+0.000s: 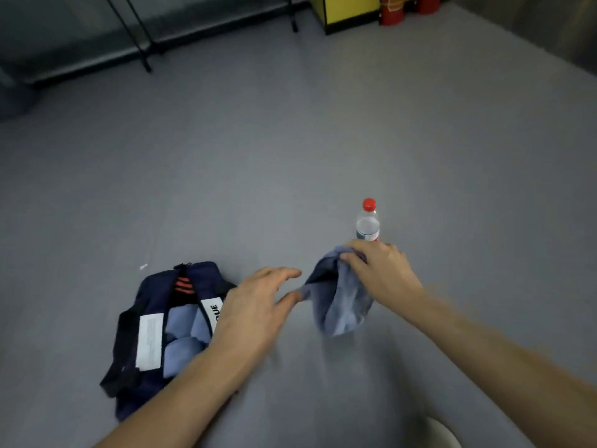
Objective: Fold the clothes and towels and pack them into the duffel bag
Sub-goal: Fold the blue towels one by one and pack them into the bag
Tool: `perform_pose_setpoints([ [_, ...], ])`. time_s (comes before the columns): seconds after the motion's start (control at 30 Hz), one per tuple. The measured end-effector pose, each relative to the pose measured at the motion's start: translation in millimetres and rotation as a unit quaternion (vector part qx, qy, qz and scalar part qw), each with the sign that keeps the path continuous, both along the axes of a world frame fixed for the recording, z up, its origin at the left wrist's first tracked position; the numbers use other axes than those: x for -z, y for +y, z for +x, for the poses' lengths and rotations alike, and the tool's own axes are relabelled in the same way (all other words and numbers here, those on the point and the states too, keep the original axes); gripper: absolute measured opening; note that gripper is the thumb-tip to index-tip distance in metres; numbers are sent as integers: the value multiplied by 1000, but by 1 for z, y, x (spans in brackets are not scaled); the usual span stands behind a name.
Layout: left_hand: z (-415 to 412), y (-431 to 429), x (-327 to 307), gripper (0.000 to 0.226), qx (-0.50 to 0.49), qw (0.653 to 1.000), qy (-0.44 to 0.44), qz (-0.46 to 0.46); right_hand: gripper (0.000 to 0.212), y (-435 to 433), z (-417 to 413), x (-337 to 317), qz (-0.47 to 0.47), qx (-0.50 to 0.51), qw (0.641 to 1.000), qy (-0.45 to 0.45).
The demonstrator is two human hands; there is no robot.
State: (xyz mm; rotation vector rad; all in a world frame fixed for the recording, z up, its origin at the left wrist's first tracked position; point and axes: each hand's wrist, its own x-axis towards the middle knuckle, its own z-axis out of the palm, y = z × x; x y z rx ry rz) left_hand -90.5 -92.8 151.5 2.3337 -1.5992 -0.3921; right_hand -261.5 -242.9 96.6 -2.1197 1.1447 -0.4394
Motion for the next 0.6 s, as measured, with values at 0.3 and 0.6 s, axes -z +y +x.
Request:
perform_pose_setpoints([
  [0.3, 13, 69, -90, 35, -84, 973, 76, -199, 26, 77, 55, -169, -38, -138, 990, 12],
  [0.6, 45, 75, -107, 10, 25, 985, 64, -157, 23, 122, 54, -181, -47, -96, 994, -11],
])
